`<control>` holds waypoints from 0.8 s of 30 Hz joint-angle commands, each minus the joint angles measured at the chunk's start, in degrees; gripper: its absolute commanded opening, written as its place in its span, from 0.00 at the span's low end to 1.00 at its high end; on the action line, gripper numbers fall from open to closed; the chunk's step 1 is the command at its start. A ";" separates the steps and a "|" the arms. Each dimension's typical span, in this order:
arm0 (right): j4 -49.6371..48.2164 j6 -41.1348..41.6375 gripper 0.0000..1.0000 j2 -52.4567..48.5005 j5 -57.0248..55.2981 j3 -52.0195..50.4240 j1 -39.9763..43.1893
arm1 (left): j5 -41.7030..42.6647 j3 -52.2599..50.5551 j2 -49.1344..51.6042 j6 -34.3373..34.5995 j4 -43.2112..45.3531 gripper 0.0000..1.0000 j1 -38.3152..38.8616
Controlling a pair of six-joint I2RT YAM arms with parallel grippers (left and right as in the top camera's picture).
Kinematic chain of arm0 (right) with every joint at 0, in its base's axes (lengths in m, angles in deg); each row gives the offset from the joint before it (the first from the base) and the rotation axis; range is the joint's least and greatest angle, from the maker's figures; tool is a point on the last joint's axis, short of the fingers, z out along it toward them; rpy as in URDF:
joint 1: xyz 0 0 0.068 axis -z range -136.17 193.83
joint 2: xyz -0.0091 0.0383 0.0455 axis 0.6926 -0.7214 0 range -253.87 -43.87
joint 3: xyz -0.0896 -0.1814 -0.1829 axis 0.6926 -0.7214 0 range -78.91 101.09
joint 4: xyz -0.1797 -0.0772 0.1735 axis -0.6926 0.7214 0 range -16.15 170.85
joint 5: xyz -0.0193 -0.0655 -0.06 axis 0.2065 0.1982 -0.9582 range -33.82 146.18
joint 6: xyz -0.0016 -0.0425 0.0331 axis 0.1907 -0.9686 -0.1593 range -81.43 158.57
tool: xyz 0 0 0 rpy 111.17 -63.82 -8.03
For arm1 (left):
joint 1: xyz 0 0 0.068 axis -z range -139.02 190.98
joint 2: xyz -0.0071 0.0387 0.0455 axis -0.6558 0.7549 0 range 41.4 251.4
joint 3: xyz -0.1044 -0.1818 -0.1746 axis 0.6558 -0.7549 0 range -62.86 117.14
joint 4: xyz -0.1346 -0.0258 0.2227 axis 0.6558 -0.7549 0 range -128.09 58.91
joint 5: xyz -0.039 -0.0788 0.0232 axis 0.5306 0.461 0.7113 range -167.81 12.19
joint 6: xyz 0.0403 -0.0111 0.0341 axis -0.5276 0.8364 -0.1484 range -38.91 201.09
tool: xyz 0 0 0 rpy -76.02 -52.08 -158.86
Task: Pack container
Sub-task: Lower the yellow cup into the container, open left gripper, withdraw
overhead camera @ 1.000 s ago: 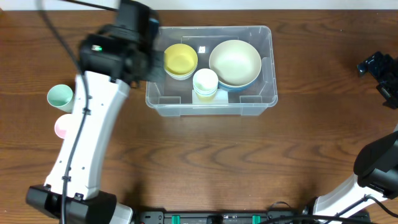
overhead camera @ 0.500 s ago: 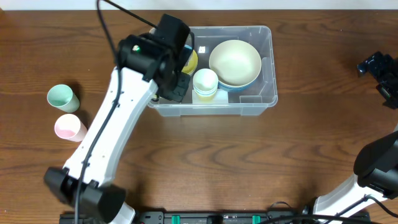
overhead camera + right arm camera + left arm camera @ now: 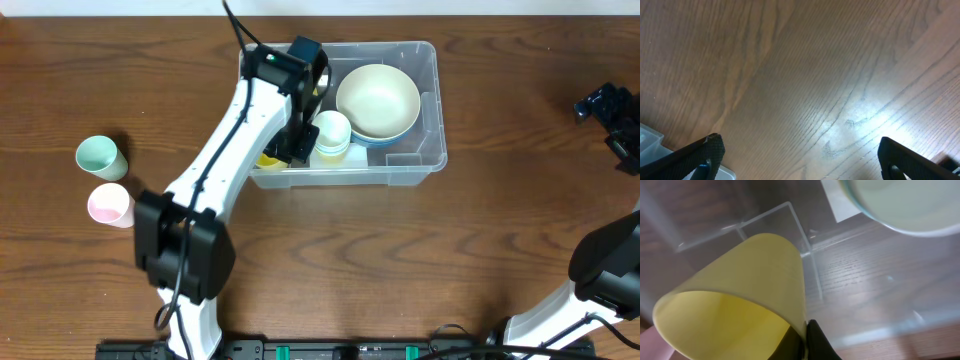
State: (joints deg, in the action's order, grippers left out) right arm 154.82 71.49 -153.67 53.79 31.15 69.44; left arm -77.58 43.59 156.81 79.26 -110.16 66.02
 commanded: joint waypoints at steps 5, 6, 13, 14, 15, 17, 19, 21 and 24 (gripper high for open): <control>-0.02 0.90 0.99 0.28 -0.35 -0.15 -0.07 | 0.24 -0.50 6.05 -0.74 0.07 0.06 -0.37; -0.02 0.92 0.99 0.28 -0.35 -0.15 -0.07 | 0.24 -0.50 6.47 -0.74 0.24 0.06 -0.37; -0.02 0.90 0.99 0.28 -0.35 -0.15 -0.07 | 0.20 -0.48 7.41 -0.79 0.94 0.29 -0.61; -0.02 0.90 0.99 0.28 -0.35 -0.15 -0.07 | 0.20 -0.48 7.39 -0.79 0.94 0.31 -0.81; -0.02 0.90 0.99 0.28 -0.35 -0.15 -0.07 | 0.17 -0.48 7.39 -0.79 0.92 0.31 -1.01; -0.02 0.92 0.99 0.28 -0.35 -0.15 -0.07 | -0.31 -0.39 7.37 -0.74 0.85 0.31 -1.64; -0.02 0.90 0.99 0.28 -0.35 -0.15 -0.07 | -0.90 0.63 7.15 -0.74 -0.02 0.31 -2.38; -0.02 0.90 0.99 0.28 -0.35 -0.15 -0.07 | -0.90 2.75 6.58 -0.74 -1.44 0.30 -3.21; -0.02 0.90 0.99 0.28 -0.35 -0.15 -0.07 | -0.87 7.72 4.90 -0.72 -3.93 0.31 -4.44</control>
State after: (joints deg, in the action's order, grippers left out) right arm 154.82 71.49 -153.67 53.81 31.15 69.44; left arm -77.80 45.78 163.87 78.89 -112.91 62.98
